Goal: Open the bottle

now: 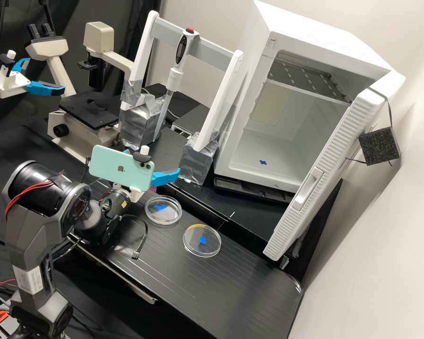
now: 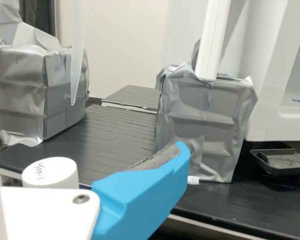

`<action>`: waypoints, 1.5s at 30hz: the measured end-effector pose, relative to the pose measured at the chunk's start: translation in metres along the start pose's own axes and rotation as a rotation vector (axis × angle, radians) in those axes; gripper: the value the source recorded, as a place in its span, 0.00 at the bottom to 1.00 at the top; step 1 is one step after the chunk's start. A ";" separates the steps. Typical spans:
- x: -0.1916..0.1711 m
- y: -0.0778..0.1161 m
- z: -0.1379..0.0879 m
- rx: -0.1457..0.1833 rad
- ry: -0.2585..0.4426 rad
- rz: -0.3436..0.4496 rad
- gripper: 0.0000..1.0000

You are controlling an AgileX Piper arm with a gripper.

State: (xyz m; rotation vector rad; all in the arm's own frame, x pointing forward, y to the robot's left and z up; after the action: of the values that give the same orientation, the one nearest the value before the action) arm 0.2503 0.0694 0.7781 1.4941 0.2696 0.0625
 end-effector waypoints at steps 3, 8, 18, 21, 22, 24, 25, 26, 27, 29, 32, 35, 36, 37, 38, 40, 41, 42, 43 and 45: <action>0.000 -0.001 0.001 0.000 -0.005 -0.006 0.00; 0.001 -0.003 0.003 0.000 -0.012 -0.011 0.00; 0.001 -0.004 0.004 0.001 -0.015 -0.015 0.00; 0.001 -0.004 0.004 0.001 -0.015 -0.015 0.00; 0.001 -0.004 0.004 0.001 -0.015 -0.015 0.00; 0.001 -0.004 0.004 0.001 -0.015 -0.015 0.00; 0.001 -0.004 0.004 0.001 -0.015 -0.015 0.00; 0.001 -0.004 0.004 0.001 -0.015 -0.015 0.00; 0.001 -0.004 0.004 0.001 -0.015 -0.015 0.00; 0.001 -0.004 0.003 0.001 -0.014 -0.016 0.00; 0.001 -0.004 0.003 0.001 -0.013 -0.017 0.00; 0.001 -0.005 0.002 0.001 -0.008 -0.021 0.00; 0.001 -0.006 0.002 -0.001 -0.007 -0.022 0.00; 0.001 -0.006 0.002 -0.001 -0.007 -0.022 0.00; 0.001 -0.006 0.002 -0.001 -0.007 -0.022 0.00; 0.001 -0.006 0.002 -0.001 -0.007 -0.022 0.00; 0.001 -0.006 0.002 -0.001 -0.007 -0.022 0.00; 0.001 -0.006 0.002 -0.001 -0.007 -0.022 0.00; 0.001 -0.006 0.002 -0.001 -0.007 -0.022 0.00; 0.001 -0.006 0.002 -0.001 -0.007 -0.022 0.00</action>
State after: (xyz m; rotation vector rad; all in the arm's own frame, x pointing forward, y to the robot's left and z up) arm 0.2513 0.0677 0.7725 1.4894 0.2809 0.0399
